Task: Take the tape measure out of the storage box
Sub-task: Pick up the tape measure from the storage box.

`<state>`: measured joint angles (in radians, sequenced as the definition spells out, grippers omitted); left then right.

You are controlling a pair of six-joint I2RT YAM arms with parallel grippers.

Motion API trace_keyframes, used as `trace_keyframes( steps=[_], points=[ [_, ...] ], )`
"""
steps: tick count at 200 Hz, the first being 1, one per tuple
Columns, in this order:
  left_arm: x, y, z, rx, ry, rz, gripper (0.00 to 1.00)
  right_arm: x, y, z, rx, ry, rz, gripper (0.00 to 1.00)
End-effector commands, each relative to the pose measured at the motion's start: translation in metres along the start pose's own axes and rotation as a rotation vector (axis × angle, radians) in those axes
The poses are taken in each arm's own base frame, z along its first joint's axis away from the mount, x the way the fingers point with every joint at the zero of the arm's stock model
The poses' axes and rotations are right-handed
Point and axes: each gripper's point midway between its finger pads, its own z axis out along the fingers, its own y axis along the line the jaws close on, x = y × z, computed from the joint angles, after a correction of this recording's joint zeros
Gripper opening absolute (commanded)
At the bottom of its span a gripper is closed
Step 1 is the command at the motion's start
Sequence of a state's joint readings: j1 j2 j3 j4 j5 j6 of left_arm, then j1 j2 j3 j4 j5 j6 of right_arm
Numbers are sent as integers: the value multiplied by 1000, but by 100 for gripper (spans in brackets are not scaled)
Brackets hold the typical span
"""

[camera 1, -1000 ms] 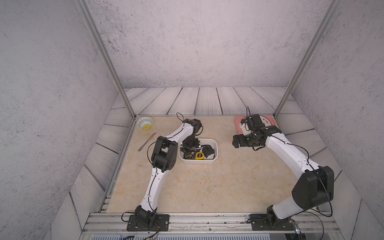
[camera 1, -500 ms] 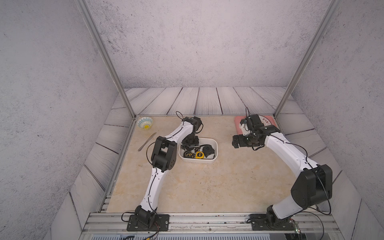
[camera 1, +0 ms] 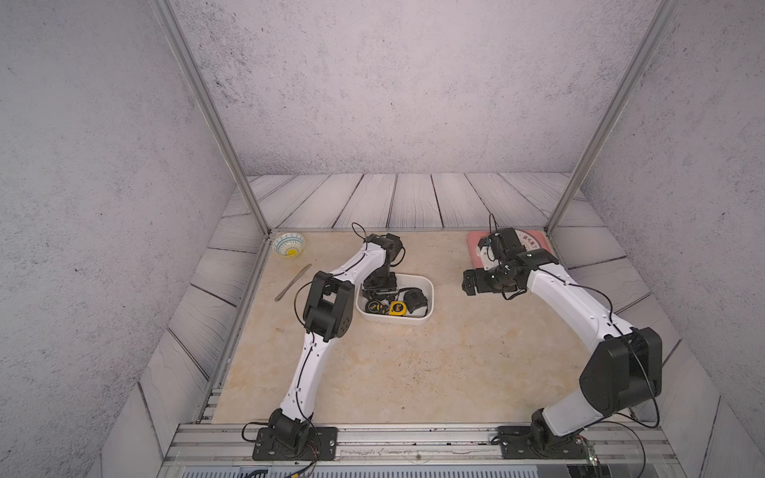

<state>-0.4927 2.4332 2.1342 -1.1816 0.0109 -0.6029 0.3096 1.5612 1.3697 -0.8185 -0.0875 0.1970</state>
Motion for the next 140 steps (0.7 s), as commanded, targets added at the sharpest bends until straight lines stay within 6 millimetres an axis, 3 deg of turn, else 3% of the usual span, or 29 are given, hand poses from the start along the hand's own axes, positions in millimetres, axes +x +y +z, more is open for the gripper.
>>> trace_keyframes(
  steps=[1, 41, 86, 140],
  points=[
    [-12, 2, -49, 39, -89, -1, 0, -1, 8, 0, -32, 14, -13, 99],
    [-15, -7, -97, 123, -146, -6, 0, -5, 19, -7, -92, -3, -9, 99],
    [0, -17, -135, 249, -130, -68, 0, -10, 33, -26, -169, -39, -7, 97],
    [9, -91, -189, 734, 48, -287, 0, -37, 46, -73, -241, -300, -25, 89]
  ],
)
